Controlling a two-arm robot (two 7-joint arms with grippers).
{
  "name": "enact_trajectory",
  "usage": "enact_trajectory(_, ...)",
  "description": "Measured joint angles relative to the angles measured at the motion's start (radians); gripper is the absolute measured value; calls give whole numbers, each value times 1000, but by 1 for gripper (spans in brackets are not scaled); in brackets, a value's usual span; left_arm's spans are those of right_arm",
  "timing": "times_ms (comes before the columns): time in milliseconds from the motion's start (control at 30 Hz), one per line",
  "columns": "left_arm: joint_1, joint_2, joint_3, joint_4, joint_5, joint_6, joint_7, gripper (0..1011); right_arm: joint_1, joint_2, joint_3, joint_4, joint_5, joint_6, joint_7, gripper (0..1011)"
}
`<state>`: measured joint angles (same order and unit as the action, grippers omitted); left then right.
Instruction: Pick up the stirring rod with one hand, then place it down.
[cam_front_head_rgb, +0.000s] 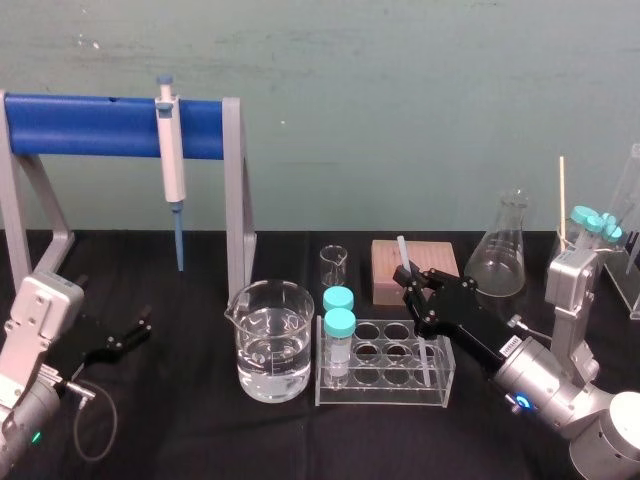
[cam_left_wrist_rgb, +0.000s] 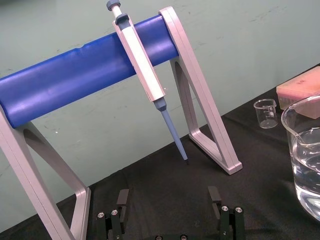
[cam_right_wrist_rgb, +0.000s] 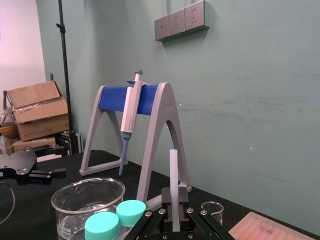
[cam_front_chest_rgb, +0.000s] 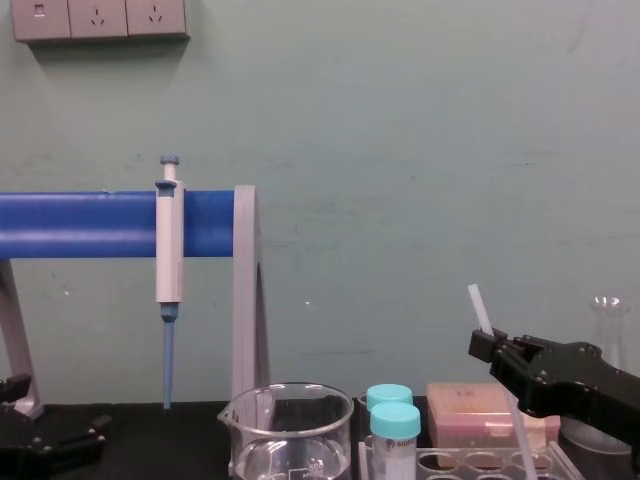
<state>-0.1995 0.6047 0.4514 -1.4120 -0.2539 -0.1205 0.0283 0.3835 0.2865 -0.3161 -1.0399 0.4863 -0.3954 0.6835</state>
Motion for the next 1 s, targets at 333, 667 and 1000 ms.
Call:
enact_trajectory(333,0,0,0,0,0,0,0,1000,0,0,0,0,0,-1,1,230)
enact_trajectory(667,0,0,0,0,0,0,0,1000,0,0,0,0,0,-2,2,557)
enact_trajectory(1000,0,0,0,0,0,0,0,1000,0,0,0,0,0,-2,2,823)
